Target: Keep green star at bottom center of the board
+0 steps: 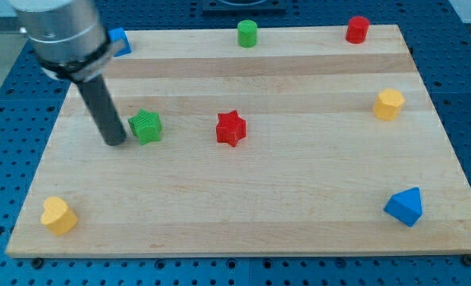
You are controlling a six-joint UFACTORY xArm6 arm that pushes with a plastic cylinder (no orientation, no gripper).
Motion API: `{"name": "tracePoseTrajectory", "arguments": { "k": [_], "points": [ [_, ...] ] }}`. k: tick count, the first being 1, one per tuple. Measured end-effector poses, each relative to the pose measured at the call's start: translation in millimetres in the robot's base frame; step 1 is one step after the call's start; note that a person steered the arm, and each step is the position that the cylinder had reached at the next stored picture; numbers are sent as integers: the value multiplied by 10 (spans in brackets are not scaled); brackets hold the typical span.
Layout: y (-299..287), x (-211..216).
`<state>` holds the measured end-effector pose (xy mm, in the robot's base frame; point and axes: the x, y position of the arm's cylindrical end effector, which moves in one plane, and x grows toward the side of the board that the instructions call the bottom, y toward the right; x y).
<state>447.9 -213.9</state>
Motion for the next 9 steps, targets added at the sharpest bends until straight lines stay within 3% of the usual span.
{"name": "tracePoseTrajectory", "arguments": {
  "k": [1, 2, 3, 9],
  "points": [
    [-338, -263],
    [-417, -616],
    [-269, -692],
    [1244, 289]
  ]
}}
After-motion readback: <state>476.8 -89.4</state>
